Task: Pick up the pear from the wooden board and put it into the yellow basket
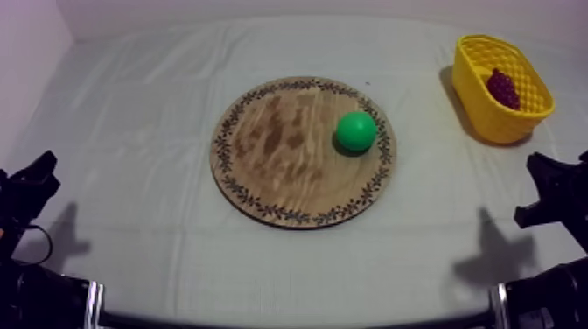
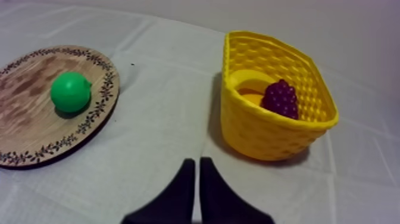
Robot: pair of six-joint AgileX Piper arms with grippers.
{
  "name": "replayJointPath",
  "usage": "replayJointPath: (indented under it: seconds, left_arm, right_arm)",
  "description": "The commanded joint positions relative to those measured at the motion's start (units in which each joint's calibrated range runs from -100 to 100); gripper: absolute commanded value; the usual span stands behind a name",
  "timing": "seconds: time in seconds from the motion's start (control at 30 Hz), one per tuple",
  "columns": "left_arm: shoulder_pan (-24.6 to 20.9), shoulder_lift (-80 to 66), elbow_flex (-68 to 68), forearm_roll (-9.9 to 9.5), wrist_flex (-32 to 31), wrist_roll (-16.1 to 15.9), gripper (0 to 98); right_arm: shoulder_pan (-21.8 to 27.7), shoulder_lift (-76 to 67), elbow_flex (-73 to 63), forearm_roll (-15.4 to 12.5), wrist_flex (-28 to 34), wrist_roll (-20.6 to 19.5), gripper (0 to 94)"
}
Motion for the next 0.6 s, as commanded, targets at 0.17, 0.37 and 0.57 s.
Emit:
replayJointPath:
  seconds: [0.17,0.37,0.57]
  left_arm:
    - [0.0,0.0,0.0,-0.02,0.0,0.0,0.1]
    - [0.0,0.0,0.0,-0.02,0.0,0.0,0.1]
    - [0.0,0.0,0.0,-0.02,0.0,0.0,0.1]
  right_arm:
    - [-0.2,0.0,0.0,0.0,0.0,0.0,0.6]
    - [-0.5,0.0,0.0,0.0,0.0,0.1,0.6]
    - [-0.6,0.0,0.0,-0.1,-0.4,0.7,0.4]
